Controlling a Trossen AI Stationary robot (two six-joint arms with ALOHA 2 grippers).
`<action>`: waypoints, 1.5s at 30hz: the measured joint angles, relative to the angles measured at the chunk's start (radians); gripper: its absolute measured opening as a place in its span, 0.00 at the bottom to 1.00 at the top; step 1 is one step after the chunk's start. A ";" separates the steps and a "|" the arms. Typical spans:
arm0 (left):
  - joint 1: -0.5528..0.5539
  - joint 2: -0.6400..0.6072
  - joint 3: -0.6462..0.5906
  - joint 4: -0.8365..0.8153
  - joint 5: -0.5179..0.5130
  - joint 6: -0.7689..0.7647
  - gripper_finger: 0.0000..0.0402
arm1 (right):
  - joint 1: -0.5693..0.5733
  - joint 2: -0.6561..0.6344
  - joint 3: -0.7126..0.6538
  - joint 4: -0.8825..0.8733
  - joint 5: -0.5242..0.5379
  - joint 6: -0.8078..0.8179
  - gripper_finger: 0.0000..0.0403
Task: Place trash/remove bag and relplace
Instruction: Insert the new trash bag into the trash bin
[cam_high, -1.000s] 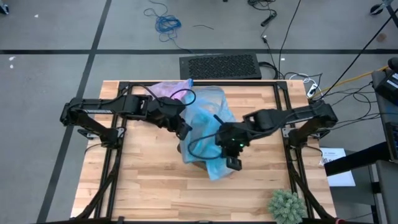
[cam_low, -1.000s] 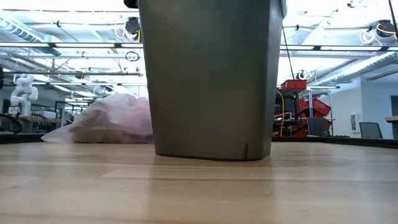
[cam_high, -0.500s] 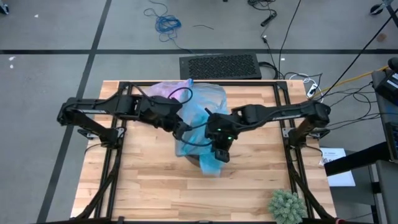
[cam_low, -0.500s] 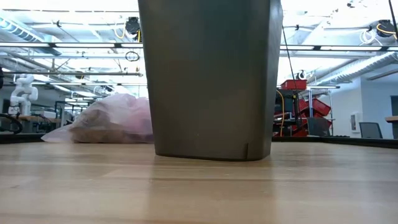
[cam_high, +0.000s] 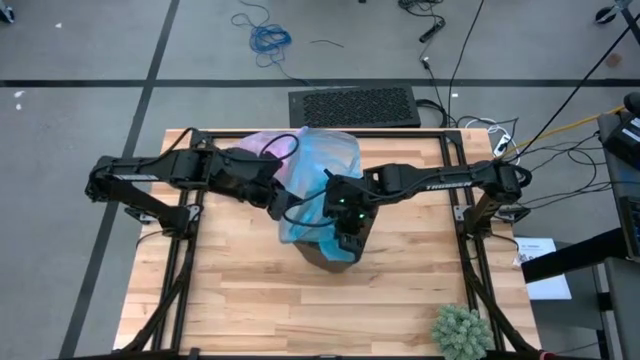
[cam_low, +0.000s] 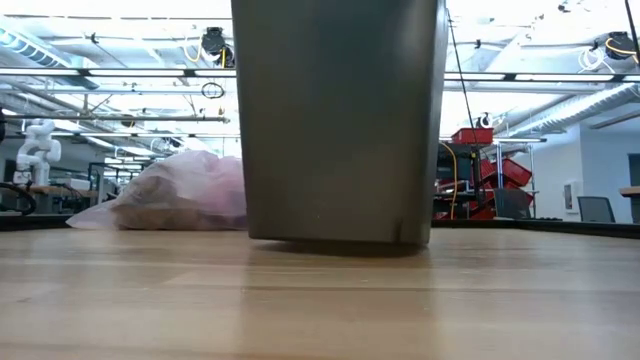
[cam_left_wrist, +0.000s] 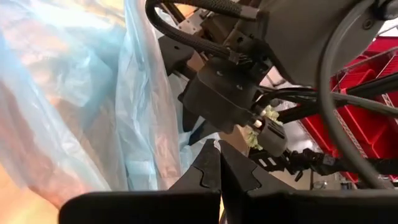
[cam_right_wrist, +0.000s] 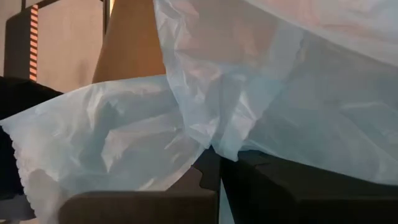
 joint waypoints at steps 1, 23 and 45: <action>0.000 -0.003 0.000 0.000 -0.002 0.000 0.00 | 0.000 0.000 0.000 -0.006 0.000 0.005 0.00; -0.010 -0.012 0.000 0.003 -0.017 0.066 0.00 | 0.092 -0.051 0.005 -0.081 0.173 -0.100 0.00; -0.010 -0.083 0.001 0.003 0.010 0.172 0.00 | 0.091 0.159 0.195 -0.205 0.353 -0.251 0.00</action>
